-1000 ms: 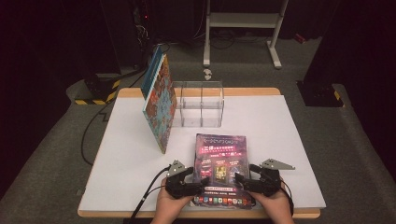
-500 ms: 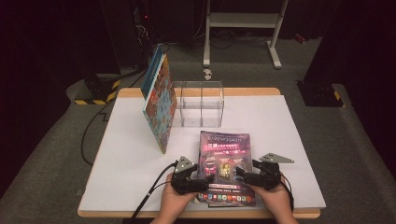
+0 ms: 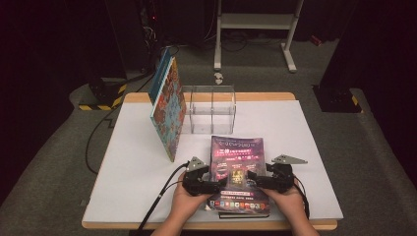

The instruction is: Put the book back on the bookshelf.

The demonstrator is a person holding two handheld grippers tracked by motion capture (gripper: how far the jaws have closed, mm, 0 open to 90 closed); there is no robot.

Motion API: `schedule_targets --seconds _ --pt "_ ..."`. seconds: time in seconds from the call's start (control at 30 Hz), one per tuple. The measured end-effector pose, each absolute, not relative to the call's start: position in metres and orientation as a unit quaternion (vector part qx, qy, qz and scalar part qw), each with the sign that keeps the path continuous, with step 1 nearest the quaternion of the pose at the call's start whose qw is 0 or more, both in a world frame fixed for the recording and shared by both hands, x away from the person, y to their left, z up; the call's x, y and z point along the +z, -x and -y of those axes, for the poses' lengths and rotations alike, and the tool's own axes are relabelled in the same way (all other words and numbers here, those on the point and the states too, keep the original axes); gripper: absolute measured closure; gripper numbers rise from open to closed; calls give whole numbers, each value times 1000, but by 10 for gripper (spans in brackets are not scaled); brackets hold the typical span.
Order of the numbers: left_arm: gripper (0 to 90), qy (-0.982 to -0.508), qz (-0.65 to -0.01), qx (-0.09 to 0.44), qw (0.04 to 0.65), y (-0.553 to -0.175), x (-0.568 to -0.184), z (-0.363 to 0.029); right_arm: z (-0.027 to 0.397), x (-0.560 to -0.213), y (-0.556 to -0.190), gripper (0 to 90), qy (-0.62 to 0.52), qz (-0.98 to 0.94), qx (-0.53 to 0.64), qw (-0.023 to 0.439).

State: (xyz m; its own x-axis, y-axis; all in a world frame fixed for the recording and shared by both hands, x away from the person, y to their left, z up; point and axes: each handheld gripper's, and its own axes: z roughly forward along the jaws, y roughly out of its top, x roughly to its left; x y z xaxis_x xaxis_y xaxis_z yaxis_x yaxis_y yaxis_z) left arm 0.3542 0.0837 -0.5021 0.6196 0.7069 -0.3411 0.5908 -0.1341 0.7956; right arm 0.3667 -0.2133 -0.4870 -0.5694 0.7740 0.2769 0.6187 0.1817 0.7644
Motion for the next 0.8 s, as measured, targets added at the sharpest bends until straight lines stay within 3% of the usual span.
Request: schedule_targets --seconds 0.27,0.4,0.8 --pt "15 -744 -444 28 498 -367 -508 -81 215 -489 -364 215 -455 -760 455 91" --pt "18 -745 -440 21 500 -371 -509 -79 215 -488 -364 215 -455 -760 454 92" --pt "187 -756 -435 34 489 -368 -497 -76 215 -489 -364 215 -458 -759 455 87"
